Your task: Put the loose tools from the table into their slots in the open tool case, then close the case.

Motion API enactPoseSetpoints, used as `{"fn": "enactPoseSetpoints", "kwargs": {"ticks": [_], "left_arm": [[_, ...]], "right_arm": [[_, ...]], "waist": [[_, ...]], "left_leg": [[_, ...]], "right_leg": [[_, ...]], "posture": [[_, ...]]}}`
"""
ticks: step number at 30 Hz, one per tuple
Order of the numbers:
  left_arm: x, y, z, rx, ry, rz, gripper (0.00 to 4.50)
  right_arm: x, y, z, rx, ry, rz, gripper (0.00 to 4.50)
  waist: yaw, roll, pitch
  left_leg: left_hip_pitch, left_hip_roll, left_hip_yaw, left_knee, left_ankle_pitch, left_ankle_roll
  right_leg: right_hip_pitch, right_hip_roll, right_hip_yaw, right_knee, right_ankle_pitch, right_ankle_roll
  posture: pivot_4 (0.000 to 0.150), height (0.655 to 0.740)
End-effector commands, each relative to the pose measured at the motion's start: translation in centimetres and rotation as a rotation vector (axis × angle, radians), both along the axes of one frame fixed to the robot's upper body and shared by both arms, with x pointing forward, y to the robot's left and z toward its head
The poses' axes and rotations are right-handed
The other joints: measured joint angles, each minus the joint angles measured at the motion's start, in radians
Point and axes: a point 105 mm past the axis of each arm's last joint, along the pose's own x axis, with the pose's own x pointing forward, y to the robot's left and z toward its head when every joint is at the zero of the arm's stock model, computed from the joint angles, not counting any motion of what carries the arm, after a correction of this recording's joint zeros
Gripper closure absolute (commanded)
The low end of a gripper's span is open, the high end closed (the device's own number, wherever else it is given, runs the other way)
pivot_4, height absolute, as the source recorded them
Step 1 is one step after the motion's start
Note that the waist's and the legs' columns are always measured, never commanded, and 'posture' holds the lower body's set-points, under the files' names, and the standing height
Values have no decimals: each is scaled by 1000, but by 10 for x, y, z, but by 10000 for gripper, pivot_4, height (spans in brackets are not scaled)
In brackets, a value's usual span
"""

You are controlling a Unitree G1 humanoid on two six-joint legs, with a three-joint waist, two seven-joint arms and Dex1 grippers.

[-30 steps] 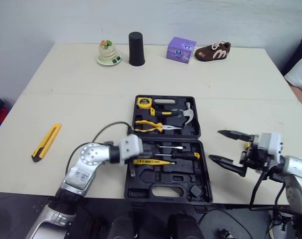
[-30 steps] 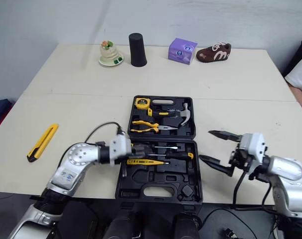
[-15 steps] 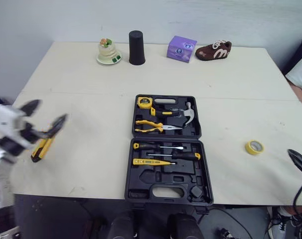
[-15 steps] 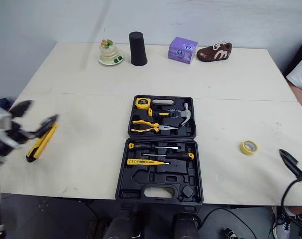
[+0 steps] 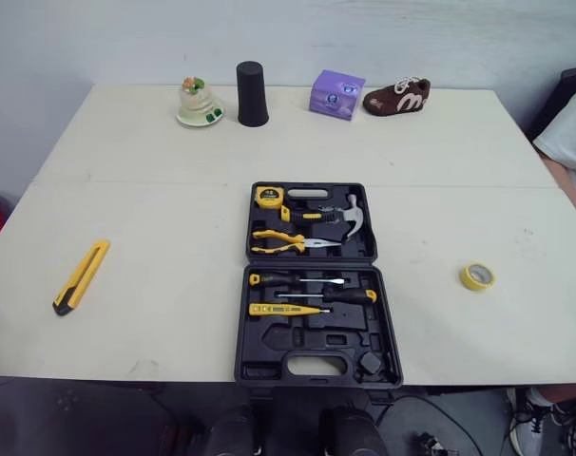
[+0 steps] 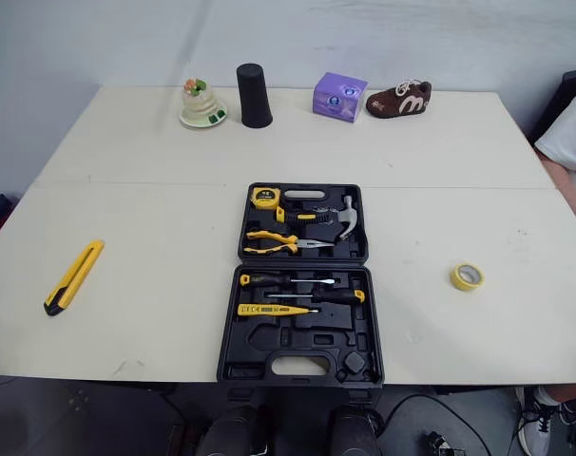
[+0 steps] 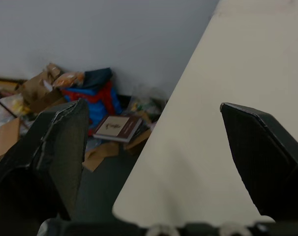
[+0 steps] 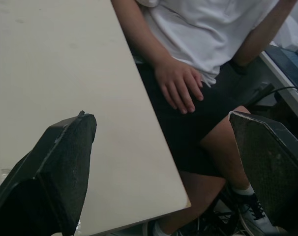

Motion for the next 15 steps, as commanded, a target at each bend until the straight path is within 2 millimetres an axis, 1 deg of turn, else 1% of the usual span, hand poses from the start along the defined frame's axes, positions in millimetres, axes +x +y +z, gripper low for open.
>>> {"fn": "enactPoseSetpoints", "kwargs": {"ticks": [1, 3, 5, 9, 10, 11, 12, 13, 14, 15], "left_arm": [[4, -1, 16, 62, -37, -17, 444], [12, -5, 20, 71, -55, -44, 444], [27, -13, 25, 82, -67, -101, 444], [46, -25, 33, 88, -71, -189, 444], [50, -29, 35, 88, -70, -218, 444], [56, -35, 37, 78, -65, -264, 444], [63, -43, 39, 77, -55, -318, 444], [68, -52, 41, 75, -39, -373, 444], [71, -57, 43, 73, -28, -405, 444], [72, -59, 43, 74, -16, -420, 444]], "right_arm": [[1, 3, 12, -89, 1, 39, 0], [11, 13, 8, -98, -2, 105, 0], [28, 29, 7, -96, -34, 216, 0], [55, 53, 13, -44, -140, 375, 0], [69, 67, 14, -40, -164, 443, 0], [86, 86, 15, -26, -191, 534, 0], [102, 110, 20, -16, -217, 648, 0], [117, 137, 29, -28, -237, 775, 0], [124, 155, 36, -36, -246, 852, 0], [128, 162, 41, -35, -254, 875, 0]], "waist": [[2, 0, 0], [1, 0, 0], [-1, 0, 0], [-4, 0, 0], [-6, 1, 0], [-9, 1, 0], [-14, 0, 0], [-21, 0, 0], [-24, 1, 0], [-24, 3, 2]], "left_leg": [[0, 0, 0, 0, 0, 0], [0, 0, 0, -1, 0, -1], [0, 1, 0, -1, 0, -1], [1, 1, 1, -1, 1, -3], [1, 1, 2, -1, 1, -4], [1, 1, 2, -2, 2, -5], [1, 1, 3, -2, 3, -2], [1, 1, 3, -2, 3, -2], [1, 2, 3, -2, 3, -2], [1, 2, 3, -2, 3, -3]], "right_leg": [[0, 0, 0, 0, 0, 0], [0, 0, 0, 0, 0, -1], [0, 0, 0, 0, 0, -1], [0, 1, 1, 1, 0, 0], [-1, 1, 1, 1, 0, -1], [-1, 1, 1, 1, 0, -1], [-1, 1, 1, 1, 0, -1], [-1, 1, 1, 1, 0, 0], [-1, 1, 2, 1, 0, 0], [-1, 1, 2, 2, 0, 0]], "posture": [[1500, 7400], [1500, 7400], [1500, 7400], [1500, 7400], [1500, 7400], [1500, 7400], [1500, 7400], [1500, 7400], [1500, 7400], [1500, 7400]]}}
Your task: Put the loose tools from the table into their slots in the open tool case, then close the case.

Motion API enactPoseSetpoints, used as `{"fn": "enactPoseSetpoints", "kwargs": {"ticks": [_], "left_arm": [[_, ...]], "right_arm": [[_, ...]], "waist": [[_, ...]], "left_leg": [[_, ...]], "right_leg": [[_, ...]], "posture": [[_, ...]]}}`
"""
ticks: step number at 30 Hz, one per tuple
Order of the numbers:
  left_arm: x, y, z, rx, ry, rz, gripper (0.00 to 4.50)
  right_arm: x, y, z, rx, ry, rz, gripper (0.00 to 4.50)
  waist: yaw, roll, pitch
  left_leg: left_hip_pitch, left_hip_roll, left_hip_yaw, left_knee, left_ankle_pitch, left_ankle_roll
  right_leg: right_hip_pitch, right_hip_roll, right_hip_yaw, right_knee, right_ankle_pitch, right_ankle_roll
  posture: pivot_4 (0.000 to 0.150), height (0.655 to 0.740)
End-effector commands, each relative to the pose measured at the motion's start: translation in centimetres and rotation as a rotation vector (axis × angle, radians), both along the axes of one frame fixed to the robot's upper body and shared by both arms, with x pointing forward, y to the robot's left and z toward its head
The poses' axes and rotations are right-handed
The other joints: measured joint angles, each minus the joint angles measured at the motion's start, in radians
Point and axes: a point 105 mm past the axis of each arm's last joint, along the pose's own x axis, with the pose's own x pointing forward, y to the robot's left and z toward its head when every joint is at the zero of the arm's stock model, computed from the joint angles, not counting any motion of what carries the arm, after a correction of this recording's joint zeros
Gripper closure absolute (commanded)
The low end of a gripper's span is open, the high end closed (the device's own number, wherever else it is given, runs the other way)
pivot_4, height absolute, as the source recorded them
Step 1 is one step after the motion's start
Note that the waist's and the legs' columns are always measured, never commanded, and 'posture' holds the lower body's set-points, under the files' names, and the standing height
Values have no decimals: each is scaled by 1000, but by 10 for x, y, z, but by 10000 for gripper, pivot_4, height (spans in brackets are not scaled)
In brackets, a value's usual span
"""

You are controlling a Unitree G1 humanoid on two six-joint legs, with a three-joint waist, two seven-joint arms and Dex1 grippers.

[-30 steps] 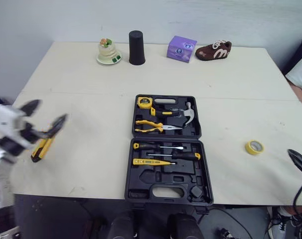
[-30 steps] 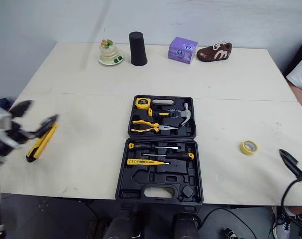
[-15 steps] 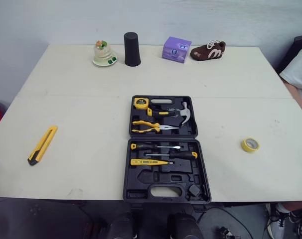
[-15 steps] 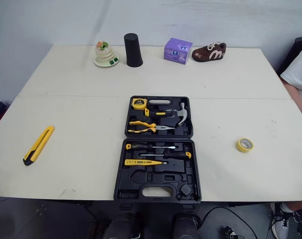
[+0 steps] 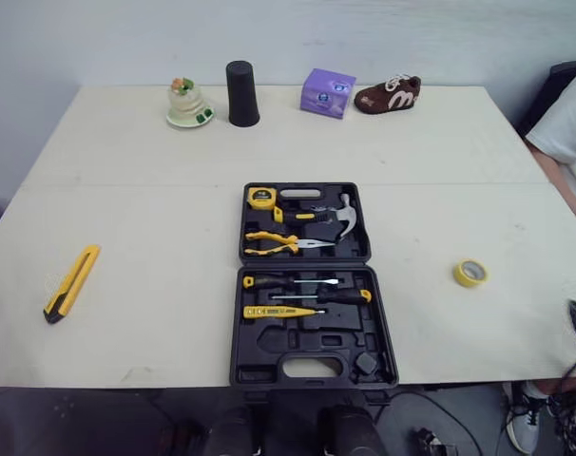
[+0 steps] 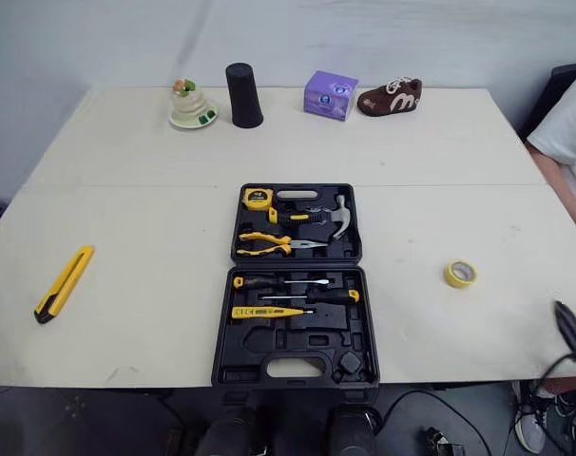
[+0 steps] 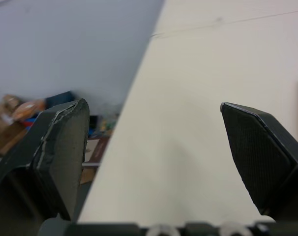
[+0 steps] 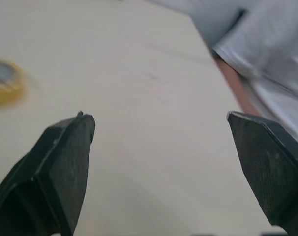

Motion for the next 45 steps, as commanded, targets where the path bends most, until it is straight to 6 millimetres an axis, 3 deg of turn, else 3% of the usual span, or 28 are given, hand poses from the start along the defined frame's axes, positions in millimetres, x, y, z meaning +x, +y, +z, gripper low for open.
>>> {"fn": "enactPoseSetpoints", "kwargs": {"ticks": [1, 4, 8, 12, 18, 24, 30, 36, 45], "left_arm": [[5, -13, 16, 39, 10, -85, 444], [8, -22, 15, 24, 38, -120, 444], [9, -41, -7, -93, 200, -192, 444], [13, -71, -7, -207, 282, -274, 444], [26, -84, -11, -250, 418, -227, 444], [36, -88, -22, -246, 487, -202, 444], [62, -86, -41, -278, 547, -193, 444], [72, -82, -40, -279, 564, -199, 444], [72, -83, -55, -336, 665, -233, 444]], "right_arm": [[17, 35, 36, -44, -78, 160, 0], [21, 53, 48, -43, -77, 241, 0], [22, 112, 58, -53, -74, 538, 0], [20, 158, 71, -8, -83, 756, 0], [9, 202, 71, -39, -78, 1000, 0], [4, 224, 69, -76, -72, 1138, 0], [4, 246, 79, -88, -100, 1209, 0], [6, 255, 86, -98, -105, 1204, 0], [7, 264, 96, -99, -107, 1195, 0]], "waist": [[1, 4, 2], [10, 6, 4], [22, 6, 4], [24, 3, 6], [28, 1, 6], [23, 1, 7], [27, 0, 7], [28, 0, 7], [28, 1, 7]], "left_leg": [[0, 0, 0, 0, 0, 0], [-1, -1, 0, -1, -1, 2], [-1, -1, 0, -4, -2, 2], [-1, -1, 2, -4, -1, 4], [-1, -1, 0, -3, 0, 2], [-1, -1, 1, -3, 0, 2], [-1, -1, 2, -4, 1, 2], [-2, -2, 2, -5, 1, 1], [-10, -2, 4, -5, 7, 1]], "right_leg": [[0, 0, 0, 0, 0, 0], [-1, -1, 0, 0, 0, 0], [-1, 0, -2, 0, 0, 0], [-2, 0, -1, 0, 0, 0], [-2, 0, -1, -2, 0, 0], [-3, 1, -1, -2, 0, 0], [-5, 1, 0, 0, 0, 0], [-7, 0, 0, 1, 0, 0], [-18, 0, 0, 11, 0, 0]], "posture": [[1500, 7400], [1500, 7400], [1500, 7400], [1500, 7400], [1500, 7400], [1500, 7400], [1500, 7400], [1500, 7400], [1500, 7400]]}}
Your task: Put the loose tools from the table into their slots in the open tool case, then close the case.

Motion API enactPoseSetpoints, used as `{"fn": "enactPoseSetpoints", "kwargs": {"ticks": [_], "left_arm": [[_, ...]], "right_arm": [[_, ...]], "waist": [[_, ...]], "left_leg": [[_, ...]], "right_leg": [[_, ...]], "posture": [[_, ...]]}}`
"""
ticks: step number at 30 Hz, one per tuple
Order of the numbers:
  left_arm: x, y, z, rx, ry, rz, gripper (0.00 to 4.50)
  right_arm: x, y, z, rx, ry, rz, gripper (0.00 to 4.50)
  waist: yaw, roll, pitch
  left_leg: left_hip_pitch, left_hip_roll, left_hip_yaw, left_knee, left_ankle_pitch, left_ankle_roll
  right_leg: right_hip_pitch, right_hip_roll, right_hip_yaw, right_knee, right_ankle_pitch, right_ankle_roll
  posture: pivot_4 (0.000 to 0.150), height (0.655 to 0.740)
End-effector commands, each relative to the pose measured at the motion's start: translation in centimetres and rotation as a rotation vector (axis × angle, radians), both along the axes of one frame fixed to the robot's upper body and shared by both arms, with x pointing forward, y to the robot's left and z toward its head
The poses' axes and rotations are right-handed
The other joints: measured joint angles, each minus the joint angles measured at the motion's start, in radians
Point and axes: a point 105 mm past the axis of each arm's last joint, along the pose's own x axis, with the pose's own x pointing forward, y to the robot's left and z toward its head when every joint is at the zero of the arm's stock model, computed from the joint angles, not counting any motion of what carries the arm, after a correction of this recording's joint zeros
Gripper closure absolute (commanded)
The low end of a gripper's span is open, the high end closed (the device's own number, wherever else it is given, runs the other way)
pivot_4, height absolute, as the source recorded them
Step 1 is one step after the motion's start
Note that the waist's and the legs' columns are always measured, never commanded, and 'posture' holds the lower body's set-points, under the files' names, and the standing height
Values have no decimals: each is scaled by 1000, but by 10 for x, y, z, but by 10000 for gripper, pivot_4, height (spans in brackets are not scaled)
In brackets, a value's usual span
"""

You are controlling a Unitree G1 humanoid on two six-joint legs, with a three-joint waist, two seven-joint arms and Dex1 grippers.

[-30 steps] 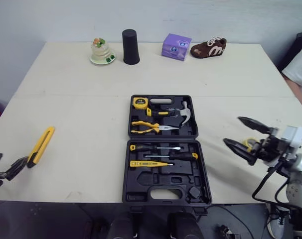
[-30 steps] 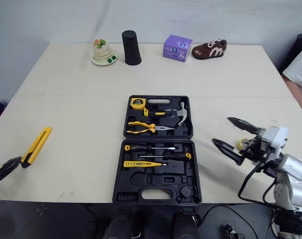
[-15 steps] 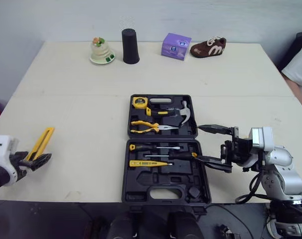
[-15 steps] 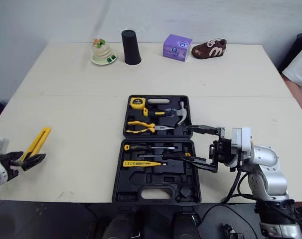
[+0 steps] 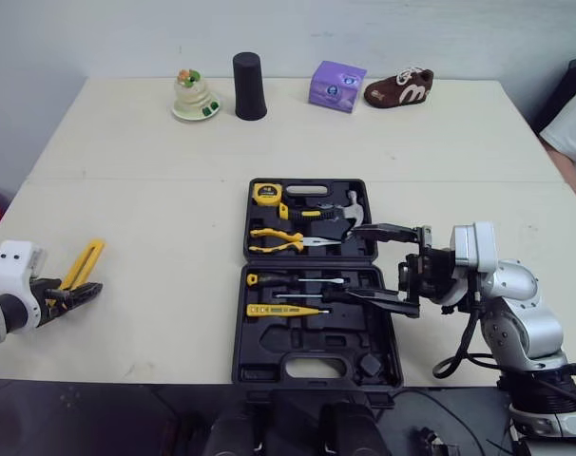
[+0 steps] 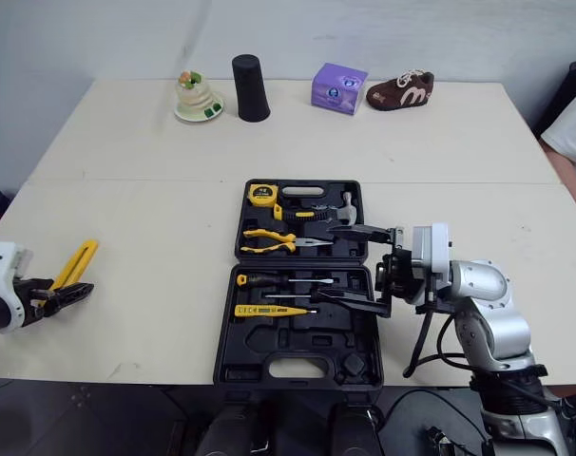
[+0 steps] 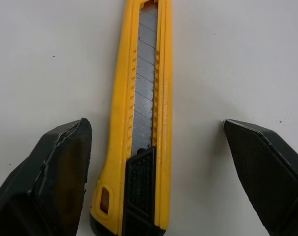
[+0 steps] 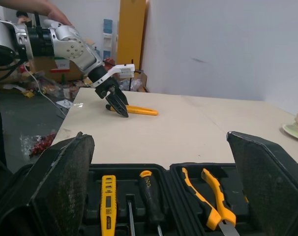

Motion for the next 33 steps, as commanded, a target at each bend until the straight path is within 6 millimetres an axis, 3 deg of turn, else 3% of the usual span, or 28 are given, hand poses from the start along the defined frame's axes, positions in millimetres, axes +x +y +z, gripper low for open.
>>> {"fn": "enactPoseSetpoints", "kwargs": {"ticks": [1, 5, 10, 15, 17, 19, 21, 25, 27, 30, 33], "left_arm": [[-4, -3, -15, -27, 72, -18, 444], [-3, -6, -20, -40, 94, -37, 10991], [-2, -6, -20, -33, 82, -39, 31568], [15, -13, 16, 83, -150, -128, 32561], [17, -24, 26, 134, -203, -219, 32561], [19, -84, 57, 129, -364, -511, 32561], [8, -142, 81, 75, -491, -788, 32561], [2, -192, 93, -1, -513, -994, 32561], [-3, -207, 94, -2, -496, -1075, 32561], [-23, -271, 81, -49, -402, -1400, 32561], [-29, -296, 70, -30, -344, -1521, 32561]], "right_arm": [[-6, 4, 10, 9, -36, 26, 0], [-9, 7, 12, 16, -21, 69, 0], [-12, 8, 12, 12, -9, 84, 0], [-9, -1, 9, -15, -13, 19, 0], [-10, -4, 6, -41, -15, 16, 0], [-9, -15, 3, -64, -3, -25, 0], [-9, -28, -1, -83, 16, -75, 0], [-11, -48, -10, -110, 49, -154, 0], [-15, -57, -15, -125, 65, -182, 0], [-24, -83, -35, -155, 124, -274, 0], [-32, -95, -43, -173, 144, -311, 0]], "waist": [[-1, 0, 0], [0, 0, 0], [2, 0, 0], [14, 0, 0], [21, 0, 0], [26, -1, 0], [37, -2, 0], [40, -2, 0], [35, -2, 0], [36, -2, 0], [47, -2, 0]], "left_leg": [[0, 0, 0, 0, 0, 0], [0, 0, 0, 0, 1, 0], [0, -2, 0, 0, 0, 1], [-1, -2, 0, 1, 1, 2], [-2, -1, -1, 3, 1, 2], [-5, -1, -1, 5, 0, 2], [-9, -1, -4, 9, -1, 3], [-9, -2, -4, 10, -1, 4], [-8, -1, -2, 9, 0, 4], [-6, 2, 1, 8, 0, 4], [-6, 1, 2, 10, 0, 4]], "right_leg": [[0, 0, 0, 0, 0, 0], [0, 0, 0, 1, 0, 0], [0, -1, 0, 1, 0, 0], [0, -1, 0, 1, 0, 0], [-1, -1, 0, 1, 0, 0], [-2, -1, -1, 0, 0, 0], [-2, -1, -2, 1, 1, 0], [2, 0, -2, -6, 4, 1], [2, 3, -2, -7, 4, 1], [2, 13, -2, -7, 4, 1], [3, 14, 1, -7, 5, 2]], "posture": [[1500, 7400], [1500, 7400], [1500, 7400], [1500, 7400], [1500, 7400], [1500, 7400], [1500, 7400], [1500, 7400], [1500, 7400], [1500, 7400], [1500, 7400]]}}
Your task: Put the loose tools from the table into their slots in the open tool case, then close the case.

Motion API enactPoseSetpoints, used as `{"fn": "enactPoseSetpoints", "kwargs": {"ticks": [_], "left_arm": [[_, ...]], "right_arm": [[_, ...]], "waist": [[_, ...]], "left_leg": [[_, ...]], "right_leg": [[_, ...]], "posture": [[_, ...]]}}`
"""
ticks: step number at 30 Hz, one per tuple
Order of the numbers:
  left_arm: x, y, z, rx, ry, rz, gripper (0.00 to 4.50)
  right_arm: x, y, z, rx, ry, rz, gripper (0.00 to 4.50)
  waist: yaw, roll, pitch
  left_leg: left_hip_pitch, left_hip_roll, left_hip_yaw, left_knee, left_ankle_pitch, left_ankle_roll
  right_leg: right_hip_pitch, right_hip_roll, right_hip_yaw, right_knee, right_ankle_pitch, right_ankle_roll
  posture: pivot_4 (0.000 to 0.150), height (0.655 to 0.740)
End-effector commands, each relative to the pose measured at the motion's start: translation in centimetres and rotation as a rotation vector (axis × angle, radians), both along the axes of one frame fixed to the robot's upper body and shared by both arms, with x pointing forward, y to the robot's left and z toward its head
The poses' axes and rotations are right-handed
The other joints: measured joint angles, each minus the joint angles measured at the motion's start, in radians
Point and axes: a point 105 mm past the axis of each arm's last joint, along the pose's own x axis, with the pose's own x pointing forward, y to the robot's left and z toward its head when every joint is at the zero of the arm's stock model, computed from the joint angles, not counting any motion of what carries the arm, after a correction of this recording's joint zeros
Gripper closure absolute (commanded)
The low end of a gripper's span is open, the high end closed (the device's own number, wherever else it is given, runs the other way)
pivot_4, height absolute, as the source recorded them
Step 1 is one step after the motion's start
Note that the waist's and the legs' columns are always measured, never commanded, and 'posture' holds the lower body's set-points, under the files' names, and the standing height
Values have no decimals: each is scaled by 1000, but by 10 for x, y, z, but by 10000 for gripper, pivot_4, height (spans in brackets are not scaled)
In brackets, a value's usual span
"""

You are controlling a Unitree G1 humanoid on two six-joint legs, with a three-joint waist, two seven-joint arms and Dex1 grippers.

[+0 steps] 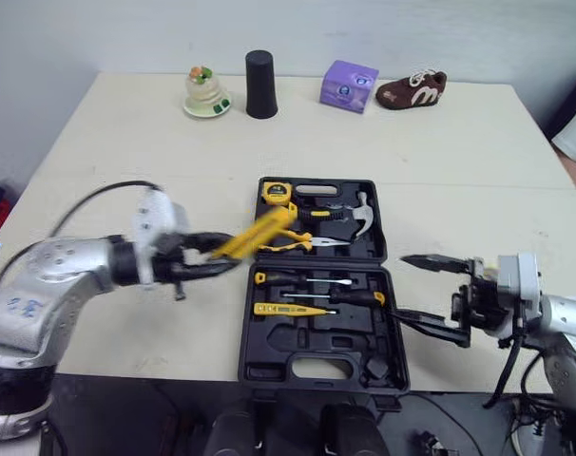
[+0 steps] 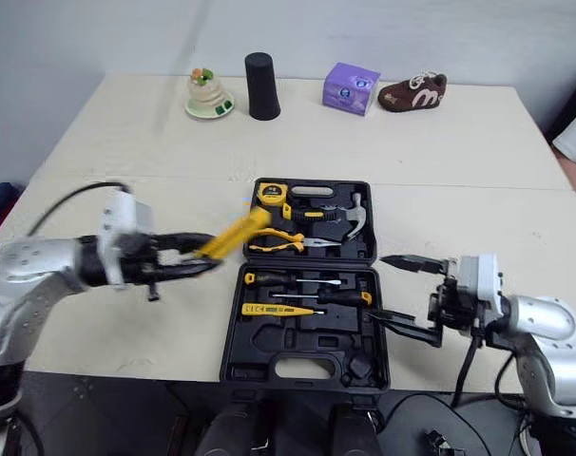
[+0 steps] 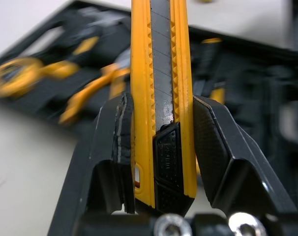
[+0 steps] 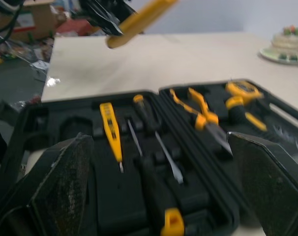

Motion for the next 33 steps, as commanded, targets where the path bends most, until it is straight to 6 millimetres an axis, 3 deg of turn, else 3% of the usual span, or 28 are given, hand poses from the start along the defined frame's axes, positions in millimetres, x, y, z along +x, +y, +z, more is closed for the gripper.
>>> {"fn": "enactPoseSetpoints", "kwargs": {"ticks": [1, 6, 13, 18, 22, 33], "left_arm": [[-13, -25, -11, 70, 8, -135, 32561], [-18, -56, -27, 92, 55, -228, 32561], [-24, -70, -59, 209, 98, -258, 32561], [-19, -64, -72, 301, 90, -216, 32561], [-16, -58, -71, 312, 99, -184, 32561], [-10, -52, -78, 396, 48, -153, 32561]], "right_arm": [[-10, -14, 3, -30, -40, -26, 0], [-19, -21, -2, -36, -34, -51, 0], [-31, -20, 0, -35, -37, -58, 0], [-40, -17, 3, -37, -25, -50, 0], [-43, -16, 5, -39, -25, -52, 0], [-36, -7, 12, -28, -34, -52, 0]], "waist": [[-3, 0, 0], [-4, 0, 0], [1, 0, 0], [2, 1, 0], [0, 1, 0], [1, 1, 0]], "left_leg": [[0, 0, 1, 0, 0, 1], [2, 1, 3, 1, 1, 1], [2, 1, 2, 1, 1, 1], [1, 1, 1, 3, 1, 2], [1, 1, 1, 3, 1, 2], [1, 1, -1, 3, 1, 2]], "right_leg": [[0, 0, 1, 0, 1, 1], [-1, 1, 2, -2, 1, 1], [0, 1, 3, -2, 1, 1], [1, 0, 3, -2, 1, 1], [1, 0, 3, -2, 1, 1], [2, 0, 4, -2, 1, 1]], "posture": [[1500, 7400], [1500, 7400], [1500, 7400], [1500, 7400], [1500, 7400], [1500, 7400]]}}
